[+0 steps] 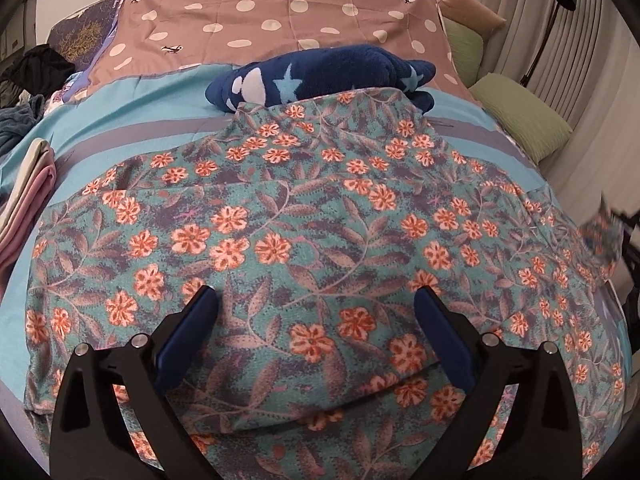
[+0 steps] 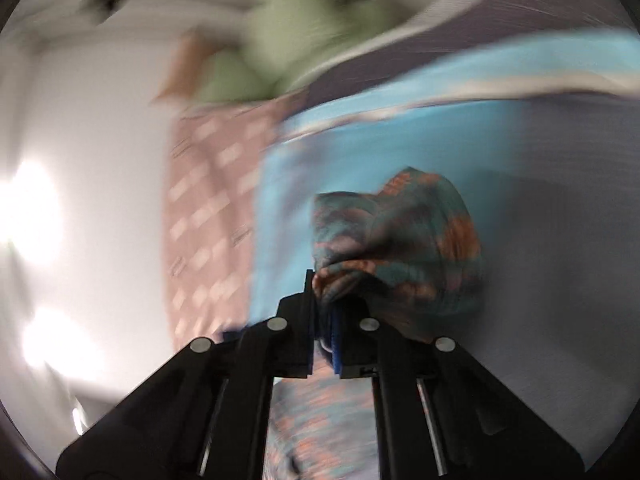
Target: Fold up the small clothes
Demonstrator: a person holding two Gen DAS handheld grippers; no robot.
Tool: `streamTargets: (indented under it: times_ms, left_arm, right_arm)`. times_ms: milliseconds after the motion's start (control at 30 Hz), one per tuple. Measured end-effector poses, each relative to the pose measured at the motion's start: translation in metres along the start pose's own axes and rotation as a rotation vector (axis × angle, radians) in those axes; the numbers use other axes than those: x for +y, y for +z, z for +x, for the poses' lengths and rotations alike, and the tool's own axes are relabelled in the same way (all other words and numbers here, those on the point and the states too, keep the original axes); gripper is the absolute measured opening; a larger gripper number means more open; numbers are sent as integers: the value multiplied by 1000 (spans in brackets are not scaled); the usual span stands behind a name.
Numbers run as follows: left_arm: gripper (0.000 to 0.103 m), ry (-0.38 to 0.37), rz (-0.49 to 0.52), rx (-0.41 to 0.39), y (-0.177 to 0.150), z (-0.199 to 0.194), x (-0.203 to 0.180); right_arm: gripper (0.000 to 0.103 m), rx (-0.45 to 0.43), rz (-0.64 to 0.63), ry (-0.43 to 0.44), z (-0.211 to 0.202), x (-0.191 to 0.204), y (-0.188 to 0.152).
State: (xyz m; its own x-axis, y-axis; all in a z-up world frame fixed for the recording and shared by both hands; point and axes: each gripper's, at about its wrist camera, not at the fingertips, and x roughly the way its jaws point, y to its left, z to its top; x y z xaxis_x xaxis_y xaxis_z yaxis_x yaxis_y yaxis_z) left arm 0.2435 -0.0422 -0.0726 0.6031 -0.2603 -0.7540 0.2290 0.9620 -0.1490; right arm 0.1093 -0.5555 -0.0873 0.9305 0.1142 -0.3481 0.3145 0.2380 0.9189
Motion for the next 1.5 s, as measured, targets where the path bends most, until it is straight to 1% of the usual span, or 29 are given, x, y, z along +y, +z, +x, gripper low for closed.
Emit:
streamTargets:
  times_ms: [33, 100, 167, 233, 267, 300, 333, 367, 400, 433, 467, 500, 533, 567, 600, 633, 767, 867, 933, 1000, 1100, 1167, 1267, 1333, 1367, 1400, 1433, 1467, 1500]
  left_arm:
    - [99, -15, -10, -5, 0, -1, 2]
    - [99, -60, -45, -18, 0, -4, 9]
    - [99, -126, -96, -38, -1, -8, 20]
    - [97, -190, -154, -57, -2, -11, 32]
    - [94, -219, -187, -67, -3, -12, 38]
    - [92, -240, -212, -74, -3, -13, 42]
    - [91, -256, -229, -79, -3, -13, 45]
    - [90, -269, -242, -84, -3, -14, 48]
    - [88, -278, -249, -87, -3, -14, 48]
    - [87, -285, -253, -89, -3, -14, 48]
    - [83, -298, -256, -88, -3, -14, 48]
    - [76, -311, -258, -86, -4, -14, 49]
    - [72, -330, -259, -79, -4, -14, 48]
    - [62, -354, -257, -66, -4, -13, 47]
    - [55, -378, -254, -51, -3, -12, 46]
    - [53, -395, -252, -36, -4, -11, 45]
    - [53, -450, -260, 6, -3, -10, 39]
    - [56, -478, -298, 29, -4, -13, 40]
    - [59, -492, -332, 38, -3, -15, 42]
    - [65, -510, -355, 38, -3, -19, 46]
    - [71, -524, -364, 43, -4, -21, 49]
    - [71, -533, -374, 55, -6, -18, 51]
    - [70, -530, -353, 48, -6, -15, 47]
    - [62, -522, -320, 51, -5, -13, 41]
    - [52, -523, -311, 54, -5, -11, 39]
    - [33, -531, -308, 59, -6, -8, 37]
    - [20, -551, -306, 70, -6, -3, 36]
    - [2, -569, -304, 87, -8, 4, 34]
    - [2, -554, -302, 89, -9, 6, 32]
  right_arm:
    - [7, 26, -50, 37, 6, 18, -9]
    - [7, 147, -230, 133, 27, 75, -53]
    - [8, 264, -422, 209, 46, 124, -108]
    - [10, 370, -613, 248, 63, 155, -169]
    - [10, 435, -733, 233, 75, 166, -207]
    - [11, 475, -810, 211, 82, 168, -233]
    - [12, 537, -907, 164, 95, 164, -268]
    - [13, 571, -955, 130, 103, 158, -285]
    - [17, 608, -1001, 88, 111, 150, -301]
    - [24, 645, -1033, 54, 116, 139, -314]
    - [26, 682, -1055, 24, 119, 129, -323]
    - [27, 700, -1066, 9, 119, 120, -328]
    - [27, 697, -1073, 7, 116, 115, -330]
    - [28, 687, -1085, 14, 109, 113, -331]
    - [31, 684, -1095, 18, 104, 113, -331]
    - [36, 679, -1105, 22, 100, 114, -329]
    - [38, 665, -1183, 12, 85, 109, -337]
    - [44, 656, -1240, 11, 91, 114, -346]
    - [44, 651, -1281, 20, 93, 120, -353]
    - [44, 640, -1347, 31, 98, 129, -365]
    - [44, 679, -1406, 60, 102, 135, -381]
    - [44, 726, -1458, 101, 94, 133, -394]
    - [42, 697, -1561, 81, 85, 125, -407]
    - [41, 678, -1567, 79, 82, 125, -406]
    - [41, 676, -1555, 87, 81, 126, -403]
    - [41, 677, -1539, 90, 80, 126, -400]
    - [41, 679, -1522, 89, 79, 126, -397]
    - [41, 682, -1504, 83, 78, 125, -393]
    - [40, 681, -1495, 77, 76, 123, -390]
